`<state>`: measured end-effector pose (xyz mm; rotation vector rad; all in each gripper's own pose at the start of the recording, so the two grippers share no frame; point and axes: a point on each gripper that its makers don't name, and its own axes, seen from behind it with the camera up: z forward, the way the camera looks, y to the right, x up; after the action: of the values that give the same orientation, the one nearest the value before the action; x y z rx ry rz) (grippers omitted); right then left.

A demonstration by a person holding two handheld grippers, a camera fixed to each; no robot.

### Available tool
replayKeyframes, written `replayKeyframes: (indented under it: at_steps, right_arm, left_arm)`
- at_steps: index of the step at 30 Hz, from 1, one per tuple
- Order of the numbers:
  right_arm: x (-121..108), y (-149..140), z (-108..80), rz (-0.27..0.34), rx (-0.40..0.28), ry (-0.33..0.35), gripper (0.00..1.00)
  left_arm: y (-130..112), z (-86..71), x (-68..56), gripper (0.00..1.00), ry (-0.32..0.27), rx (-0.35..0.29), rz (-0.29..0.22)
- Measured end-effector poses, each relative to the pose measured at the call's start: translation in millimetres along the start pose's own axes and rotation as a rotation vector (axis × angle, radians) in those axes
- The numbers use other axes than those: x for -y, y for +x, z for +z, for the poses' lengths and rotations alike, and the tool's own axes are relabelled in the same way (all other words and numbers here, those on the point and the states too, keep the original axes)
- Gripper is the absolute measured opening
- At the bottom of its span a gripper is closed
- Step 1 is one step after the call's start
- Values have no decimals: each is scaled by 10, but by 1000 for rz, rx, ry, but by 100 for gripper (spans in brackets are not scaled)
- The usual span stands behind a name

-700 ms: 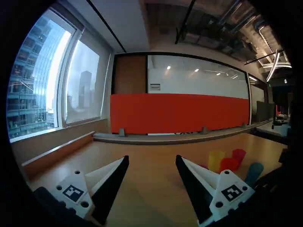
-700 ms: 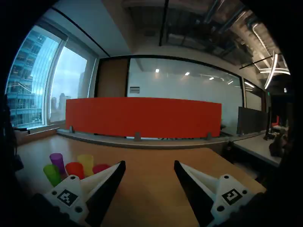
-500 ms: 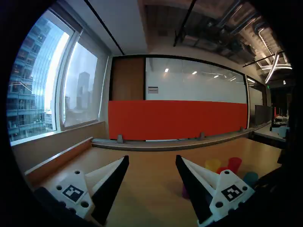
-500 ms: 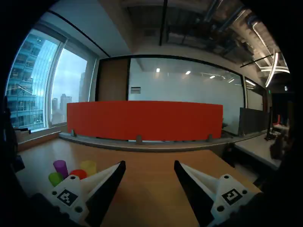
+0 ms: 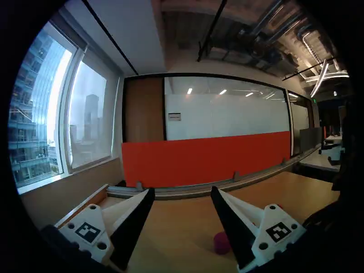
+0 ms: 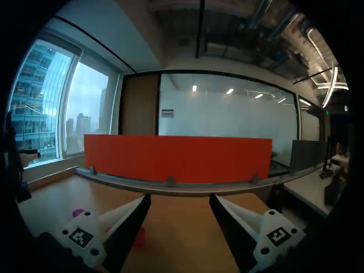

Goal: Pour water

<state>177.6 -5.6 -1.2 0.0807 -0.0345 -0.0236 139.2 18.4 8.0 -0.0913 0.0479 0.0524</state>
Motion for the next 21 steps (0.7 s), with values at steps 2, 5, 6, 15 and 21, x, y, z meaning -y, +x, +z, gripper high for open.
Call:
replayKeyframes:
  at_steps: [2, 5, 6, 15, 21]
  right_arm:
    - [13, 74, 0, 6, -1, 11, 99]
    - [25, 143, 14, 14, -2, 25, 99]
    - [28, 158, 19, 16, -2, 29, 99]
    - [129, 229, 21, -12, 3, 93, 99]
    - [320, 318, -46, -4, 2, 185, 99]
  left_arm:
    - [115, 28, -28, 91, -18, -7, 0]
    - [255, 54, -58, 91, -39, -16, 0]
    - [290, 59, -66, 91, -45, -17, 1]
    - [339, 61, -230, 91, -126, 8, 12]
    - [301, 28, -342, 91, -193, 34, -18]
